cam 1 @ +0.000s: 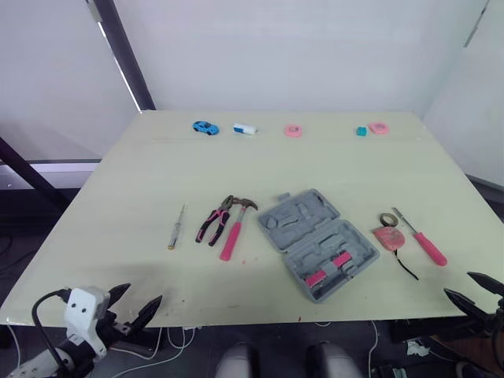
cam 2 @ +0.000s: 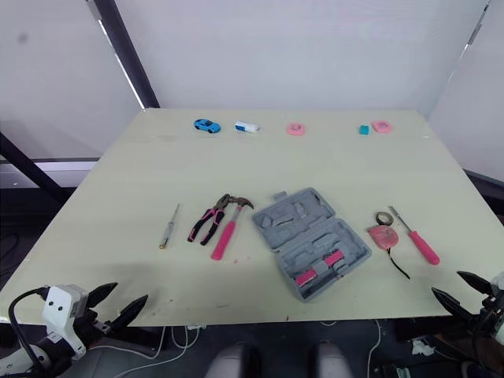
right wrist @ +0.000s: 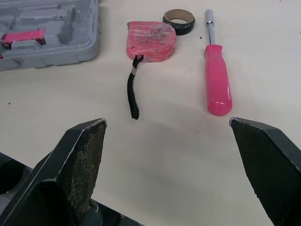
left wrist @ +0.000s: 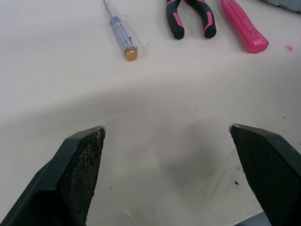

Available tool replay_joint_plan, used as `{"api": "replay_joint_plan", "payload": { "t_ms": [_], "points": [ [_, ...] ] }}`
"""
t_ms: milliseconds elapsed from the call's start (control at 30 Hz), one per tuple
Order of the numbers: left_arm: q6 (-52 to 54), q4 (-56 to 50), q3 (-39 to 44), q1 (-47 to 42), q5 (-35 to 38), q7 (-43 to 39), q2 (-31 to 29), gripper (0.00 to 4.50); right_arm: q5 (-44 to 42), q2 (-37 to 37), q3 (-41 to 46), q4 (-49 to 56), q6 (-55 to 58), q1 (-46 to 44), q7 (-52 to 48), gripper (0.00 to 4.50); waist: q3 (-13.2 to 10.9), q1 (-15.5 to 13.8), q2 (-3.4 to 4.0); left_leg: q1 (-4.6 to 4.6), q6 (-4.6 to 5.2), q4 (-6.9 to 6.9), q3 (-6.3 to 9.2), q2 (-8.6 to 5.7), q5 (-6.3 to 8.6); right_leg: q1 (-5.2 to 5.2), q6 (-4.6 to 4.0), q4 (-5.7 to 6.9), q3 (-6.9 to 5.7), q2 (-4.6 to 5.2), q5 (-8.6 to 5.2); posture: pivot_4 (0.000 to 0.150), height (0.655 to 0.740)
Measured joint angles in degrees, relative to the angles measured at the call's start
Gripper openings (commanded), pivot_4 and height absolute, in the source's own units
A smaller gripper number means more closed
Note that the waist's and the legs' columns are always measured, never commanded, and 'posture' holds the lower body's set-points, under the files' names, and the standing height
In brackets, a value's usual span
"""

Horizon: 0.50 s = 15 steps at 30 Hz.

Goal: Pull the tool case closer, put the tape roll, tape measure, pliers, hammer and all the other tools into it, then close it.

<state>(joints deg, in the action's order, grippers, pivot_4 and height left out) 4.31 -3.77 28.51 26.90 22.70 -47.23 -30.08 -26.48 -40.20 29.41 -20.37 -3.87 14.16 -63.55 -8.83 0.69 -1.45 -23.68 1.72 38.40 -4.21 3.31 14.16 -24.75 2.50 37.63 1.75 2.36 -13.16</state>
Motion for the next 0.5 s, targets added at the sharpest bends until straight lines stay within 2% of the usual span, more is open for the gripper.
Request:
{"api": "replay_joint_plan", "payload": {
  "t_ms": [500],
  "points": [
    [-5.55, 9.71, 0.06, -5.07, -0.02, -4.37, -1.6, 4.5, 0.35, 0.78, -0.31, 0.05, -0.73, 1.21, 0.24, 4.4, 0.03, -0.03, 0.03, -0.01, 0.02, 0.0, 0.03, 0.0, -0.01, 0.0, -0.01, 0.0, -0.04, 0.01, 0.01, 0.15, 0.7395]
  ]
}}
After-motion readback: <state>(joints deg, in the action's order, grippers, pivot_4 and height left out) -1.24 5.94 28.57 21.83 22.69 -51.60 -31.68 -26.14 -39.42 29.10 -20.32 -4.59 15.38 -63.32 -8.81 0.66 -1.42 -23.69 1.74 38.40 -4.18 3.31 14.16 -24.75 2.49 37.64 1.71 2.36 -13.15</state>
